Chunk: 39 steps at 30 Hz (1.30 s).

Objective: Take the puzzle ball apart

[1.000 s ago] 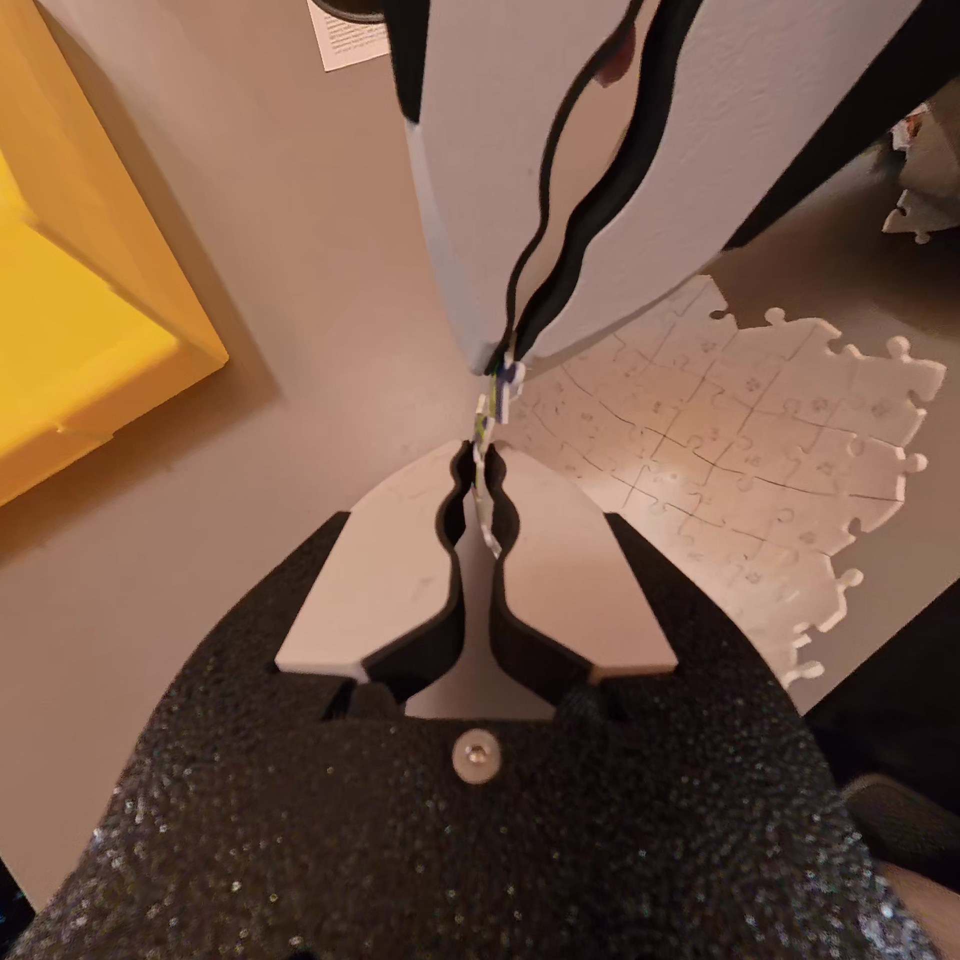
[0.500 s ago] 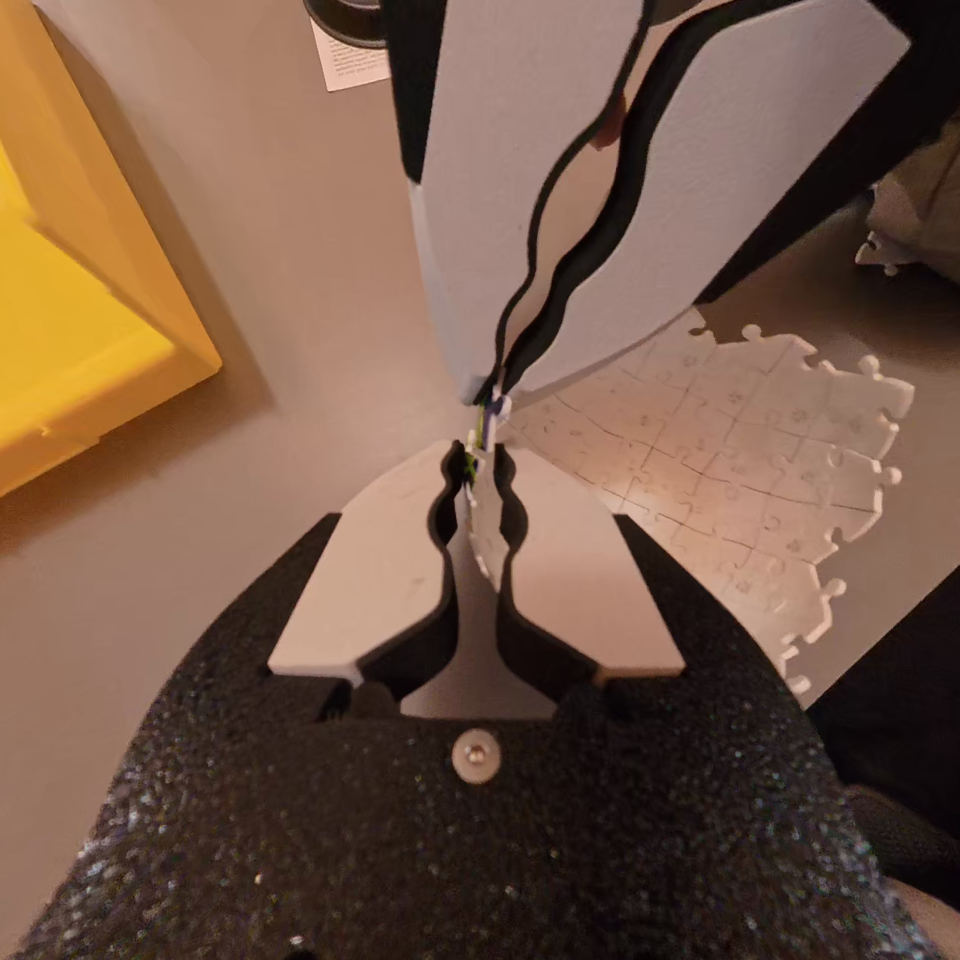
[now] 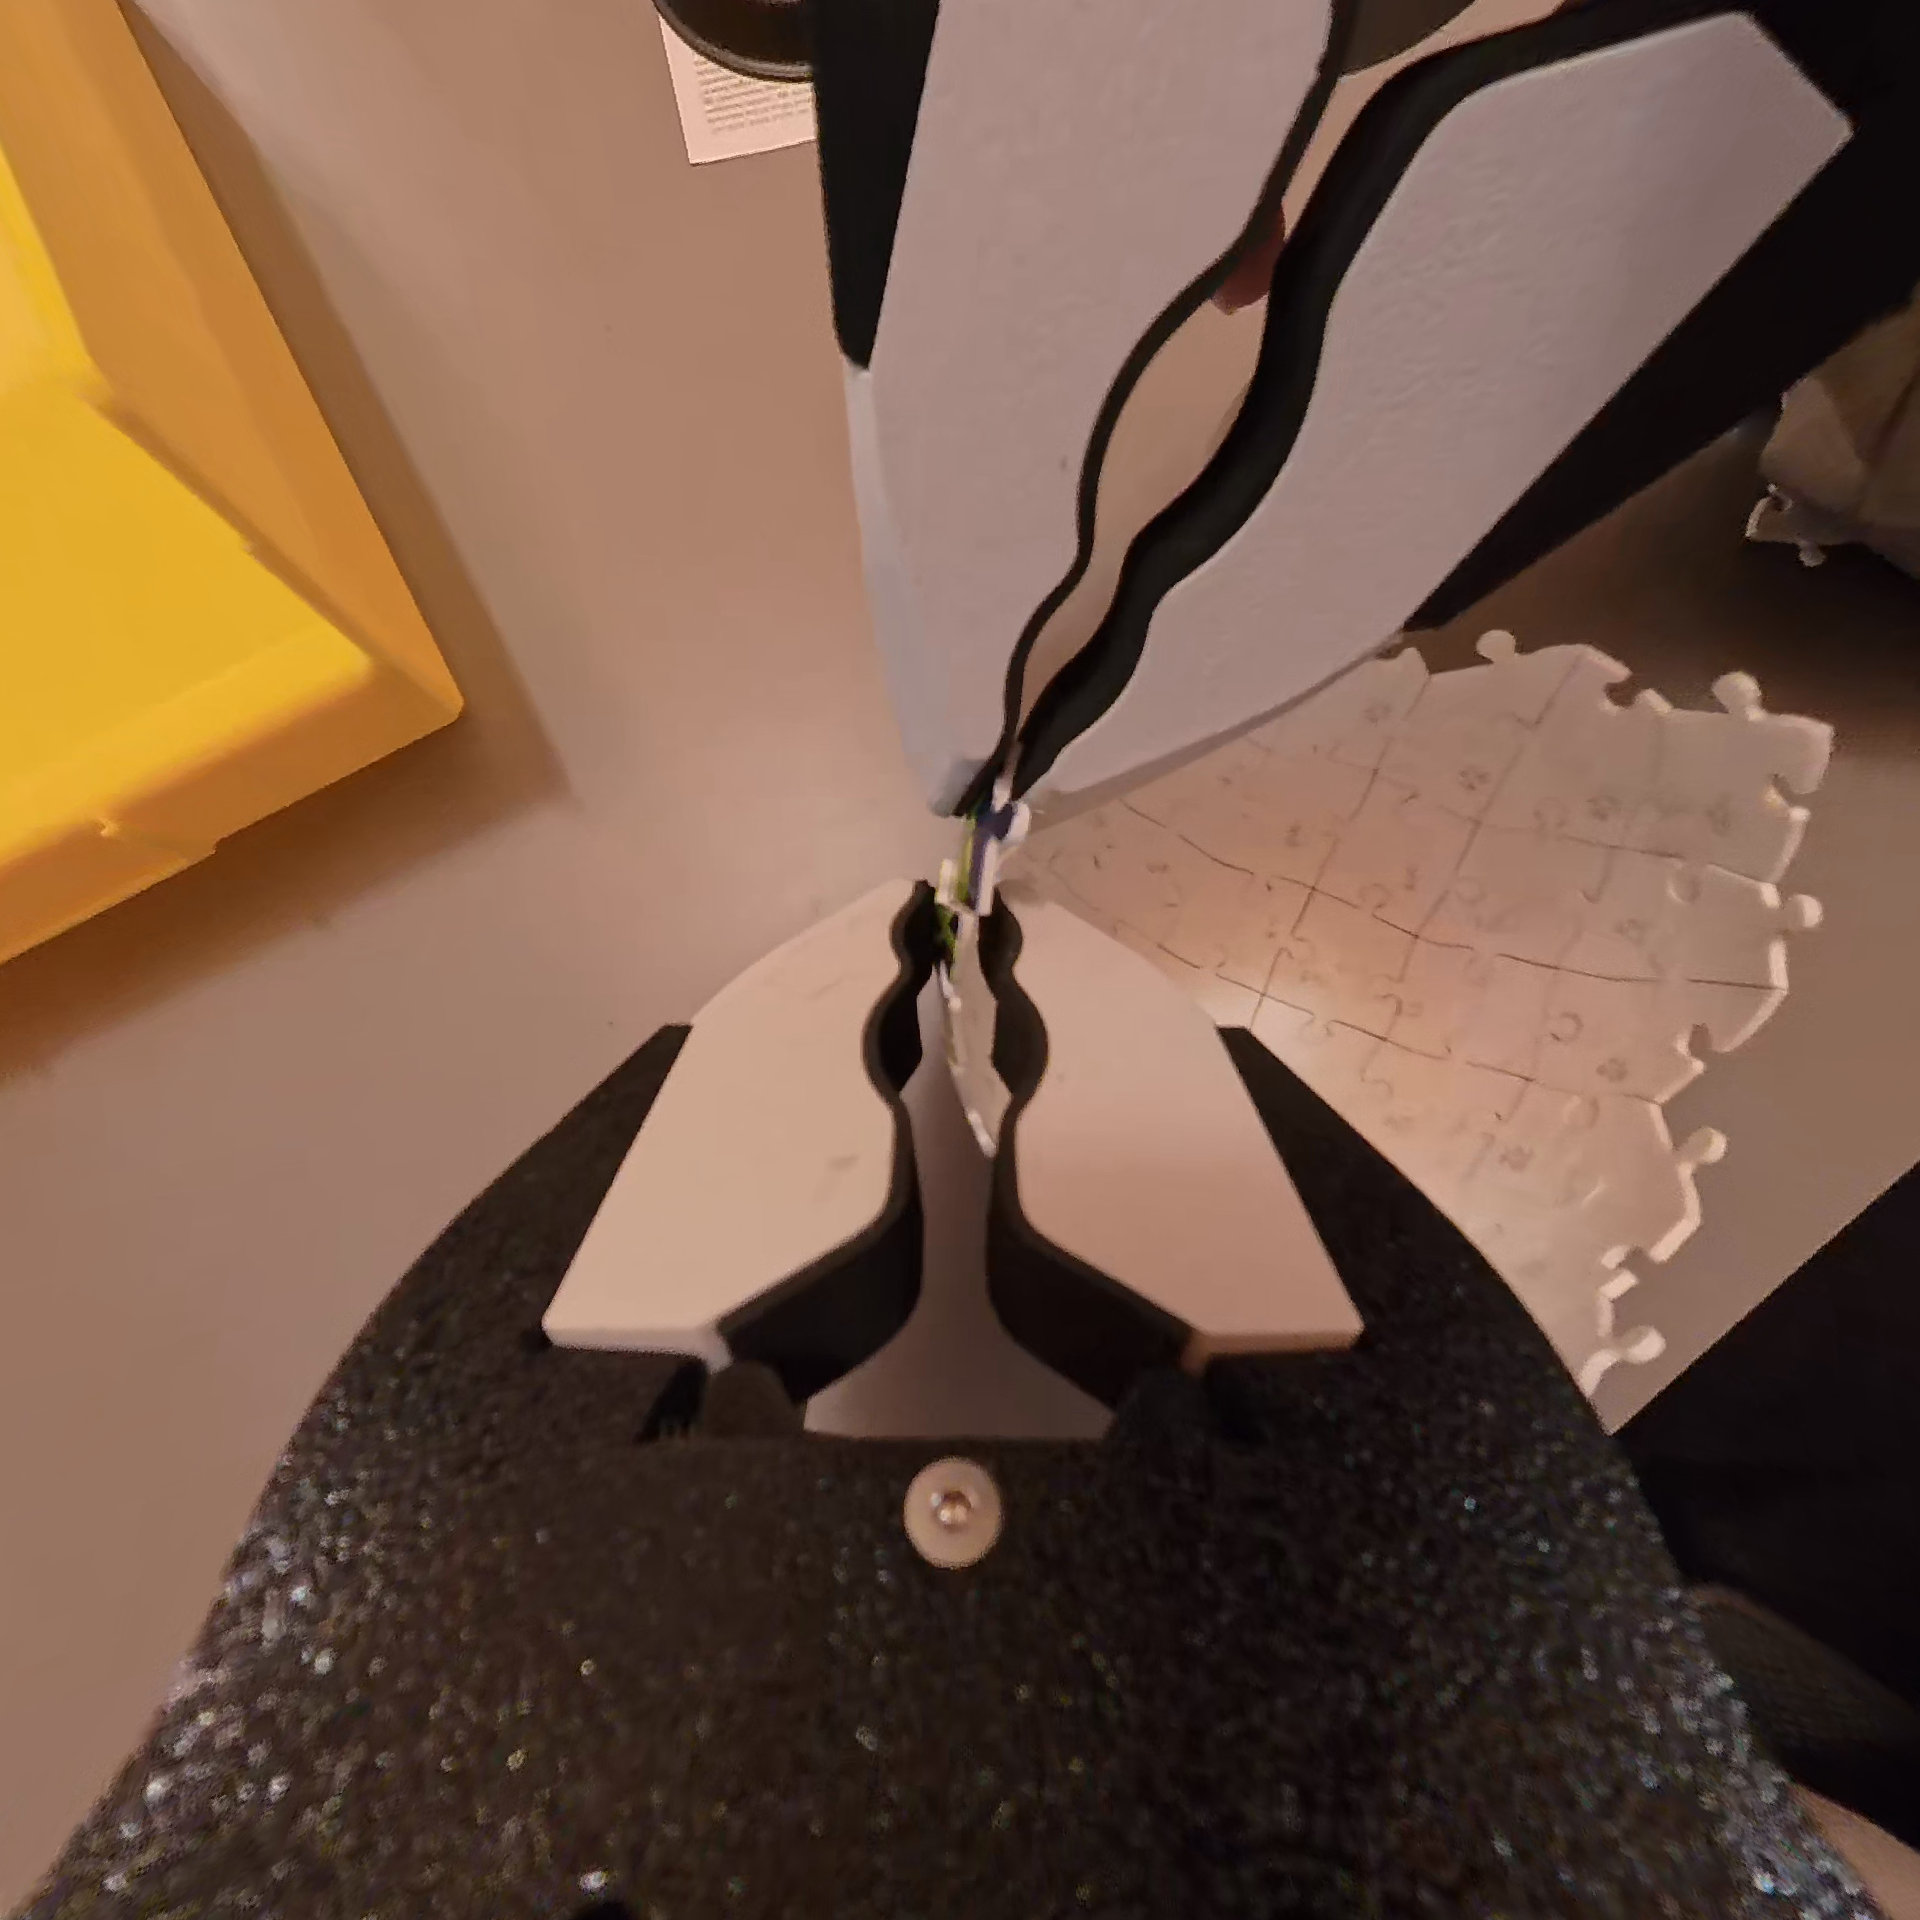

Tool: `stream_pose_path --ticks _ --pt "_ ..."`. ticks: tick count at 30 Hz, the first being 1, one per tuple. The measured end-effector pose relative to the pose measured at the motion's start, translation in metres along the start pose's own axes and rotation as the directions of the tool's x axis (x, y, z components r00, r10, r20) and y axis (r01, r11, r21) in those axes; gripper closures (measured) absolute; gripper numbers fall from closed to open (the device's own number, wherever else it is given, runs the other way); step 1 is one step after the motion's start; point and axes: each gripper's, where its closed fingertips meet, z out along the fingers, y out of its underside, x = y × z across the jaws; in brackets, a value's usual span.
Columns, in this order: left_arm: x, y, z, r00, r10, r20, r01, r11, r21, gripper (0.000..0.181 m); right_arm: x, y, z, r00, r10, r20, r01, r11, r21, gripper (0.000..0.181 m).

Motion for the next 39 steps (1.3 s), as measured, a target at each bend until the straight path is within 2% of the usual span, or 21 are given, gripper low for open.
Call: stream_pose_path --ticks 26,37,39 --pt "-0.0027 0.0025 0.0019 0.999 0.033 0.022 -0.032 0.999 -0.021 0.175 0.0019 0.0015 0.0034 1.0 0.019 -0.007 -0.019 1.0 -0.013 0.179" --pt "-0.0076 0.0028 0.0031 1.0 -0.008 0.027 0.008 1.0 -0.016 0.18 0.0053 0.0034 0.0053 0.999 0.016 -0.03 -0.016 1.0 -0.018 0.178" --pt "-0.0085 0.0027 0.0033 0.999 -0.033 0.021 0.033 0.999 -0.012 0.18 0.0086 0.0041 0.0046 0.999 0.025 -0.048 -0.026 1.0 -0.015 0.173"
